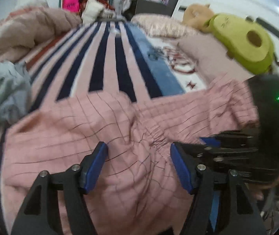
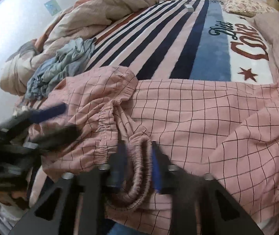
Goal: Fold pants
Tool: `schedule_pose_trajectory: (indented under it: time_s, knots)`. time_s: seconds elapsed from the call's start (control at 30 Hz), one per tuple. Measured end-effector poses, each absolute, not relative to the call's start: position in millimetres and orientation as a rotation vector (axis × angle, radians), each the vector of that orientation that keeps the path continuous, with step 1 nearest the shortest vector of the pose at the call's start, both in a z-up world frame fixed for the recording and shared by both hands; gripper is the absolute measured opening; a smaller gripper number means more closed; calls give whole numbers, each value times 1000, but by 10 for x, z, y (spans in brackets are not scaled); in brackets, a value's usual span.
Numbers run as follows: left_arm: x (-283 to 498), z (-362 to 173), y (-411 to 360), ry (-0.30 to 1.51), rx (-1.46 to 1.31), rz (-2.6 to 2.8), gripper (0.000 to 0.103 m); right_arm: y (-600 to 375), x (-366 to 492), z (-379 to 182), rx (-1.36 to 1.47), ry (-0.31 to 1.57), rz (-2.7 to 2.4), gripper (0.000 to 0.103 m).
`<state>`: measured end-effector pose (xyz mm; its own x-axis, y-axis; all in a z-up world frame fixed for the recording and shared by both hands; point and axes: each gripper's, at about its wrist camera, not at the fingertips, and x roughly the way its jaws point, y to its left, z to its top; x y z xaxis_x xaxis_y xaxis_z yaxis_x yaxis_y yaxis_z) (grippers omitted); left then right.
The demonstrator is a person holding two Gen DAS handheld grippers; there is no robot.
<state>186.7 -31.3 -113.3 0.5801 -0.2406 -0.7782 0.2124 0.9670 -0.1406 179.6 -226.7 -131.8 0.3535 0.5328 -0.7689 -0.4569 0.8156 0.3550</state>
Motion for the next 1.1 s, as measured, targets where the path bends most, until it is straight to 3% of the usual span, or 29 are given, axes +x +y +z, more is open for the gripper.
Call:
schedule_pose_trajectory:
  time_s: [0.07,0.17,0.27,0.63,0.9,1.0,1.07,1.1]
  knots:
    - [1946,-1258,-353,946,-9,-228,34,-2289,1793,-1297,80,999,628,9]
    - [1892,-1287,-386,933,28,-235,12,-2285,1803,-1270,87,977,609,9]
    - [1780,-1194,-333,884,32,-244,6,-2299,1841,-1260,107,969,593,9]
    - [1322,-1005,-234,861,-23,-411,6,-2274,2076,-1271,88,950,499,9]
    - [1288,-1080,-240,873,-37,-429,6,-2446,1926,-1065,101,913,486,36]
    - [1307,-1053,-167,871,-76,-426,19,-2514,1793,-938,172,891,573,36]
    - [1265,-1005,-100,851,-89,-421,42,-2469,1730,-899,193,895,642,40]
    - [1231,-972,-71,833,-79,-411,44,-2426,1714,-898,194,907,670,43]
